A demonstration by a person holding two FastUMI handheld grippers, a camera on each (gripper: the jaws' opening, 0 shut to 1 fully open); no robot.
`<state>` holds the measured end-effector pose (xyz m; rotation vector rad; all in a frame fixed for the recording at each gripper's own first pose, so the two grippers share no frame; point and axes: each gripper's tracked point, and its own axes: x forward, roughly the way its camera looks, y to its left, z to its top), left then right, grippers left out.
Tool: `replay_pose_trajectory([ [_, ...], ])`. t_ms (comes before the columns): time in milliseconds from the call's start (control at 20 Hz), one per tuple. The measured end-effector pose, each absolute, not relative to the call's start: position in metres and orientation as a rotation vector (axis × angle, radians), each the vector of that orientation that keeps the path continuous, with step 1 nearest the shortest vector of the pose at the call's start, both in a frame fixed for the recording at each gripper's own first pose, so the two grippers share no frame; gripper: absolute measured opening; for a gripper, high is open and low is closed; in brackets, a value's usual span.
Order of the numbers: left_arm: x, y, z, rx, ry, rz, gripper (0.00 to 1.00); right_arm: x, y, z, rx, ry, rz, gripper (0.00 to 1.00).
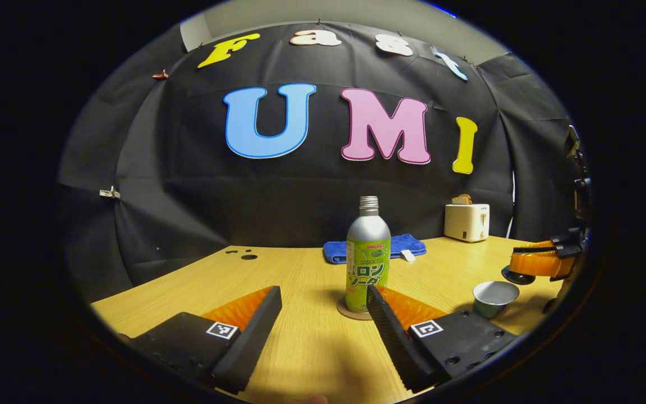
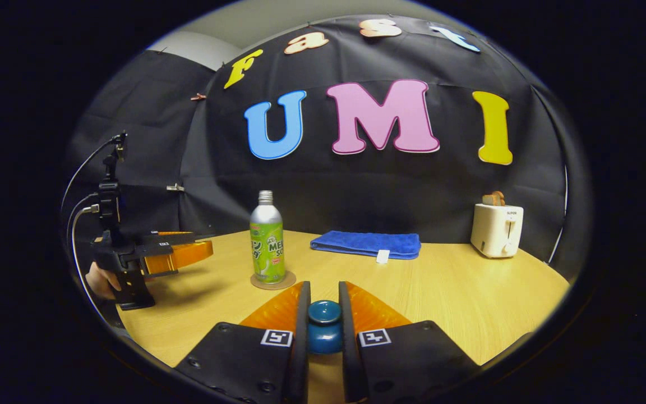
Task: Open the teacup lid with one hand, grasp the water bottle and pour water into the teacup with the other hand; after pouring, place the water bottle on the coaster and then close the teacup lid.
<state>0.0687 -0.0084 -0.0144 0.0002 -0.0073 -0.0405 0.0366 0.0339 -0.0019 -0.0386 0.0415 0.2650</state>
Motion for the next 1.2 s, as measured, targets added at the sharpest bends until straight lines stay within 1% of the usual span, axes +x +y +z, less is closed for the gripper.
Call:
replay_pose_trajectory([
  [200, 0.069, -0.008, -0.015, 0.000, -0.006, -0.039, 0.96, 0.050, 0.049, -0.021, -0.035, 0.118, 0.284, 0.28],
  [250, 0.069, -0.008, -0.014, 0.000, -0.006, -0.039, 0.96, 0.051, 0.053, -0.023, -0.017, 0.132, 0.300, 0.31],
  [300, 0.069, -0.008, -0.015, 0.000, -0.005, -0.034, 0.96, 0.054, 0.055, -0.024, -0.007, 0.143, 0.305, 0.28],
  [450, 0.069, -0.008, -0.014, 0.000, -0.005, -0.029, 0.96, 0.057, 0.055, -0.033, -0.032, 0.195, 0.296, 0.28],
  [600, 0.069, -0.007, -0.014, 0.000, -0.006, -0.029, 0.96, 0.059, 0.058, -0.039, -0.050, 0.236, 0.299, 0.31],
  [650, 0.069, -0.007, -0.015, 0.000, -0.005, -0.029, 0.96, 0.059, 0.056, -0.039, -0.051, 0.243, 0.300, 0.27],
  [700, 0.068, -0.007, -0.014, 0.000, -0.006, -0.029, 0.96, 0.059, 0.057, -0.040, -0.052, 0.244, 0.301, 0.33],
  [800, 0.068, -0.007, -0.014, 0.000, -0.006, -0.027, 0.96, 0.058, 0.056, -0.040, -0.050, 0.242, 0.301, 0.35],
  [850, 0.068, -0.006, -0.015, 0.000, -0.005, -0.023, 0.96, 0.056, 0.054, -0.037, -0.044, 0.230, 0.297, 0.30],
  [900, 0.068, -0.006, -0.014, 0.000, -0.004, -0.019, 0.96, 0.055, 0.051, -0.031, -0.034, 0.199, 0.291, 0.41],
  [1000, 0.067, -0.007, -0.014, -0.001, -0.004, -0.019, 0.96, 0.053, 0.045, -0.021, -0.016, 0.137, 0.276, 0.55],
  [1050, 0.067, -0.008, -0.014, -0.001, -0.004, -0.019, 0.96, 0.051, 0.042, -0.018, -0.014, 0.118, 0.271, 0.58],
  [1150, 0.065, -0.010, -0.014, 0.000, -0.004, -0.021, 0.96, 0.047, 0.031, -0.013, -0.010, 0.081, 0.246, 0.66],
  [1200, 0.064, -0.012, -0.014, -0.001, -0.004, -0.021, 0.96, 0.045, 0.025, -0.009, 0.000, 0.057, 0.231, 0.80],
])
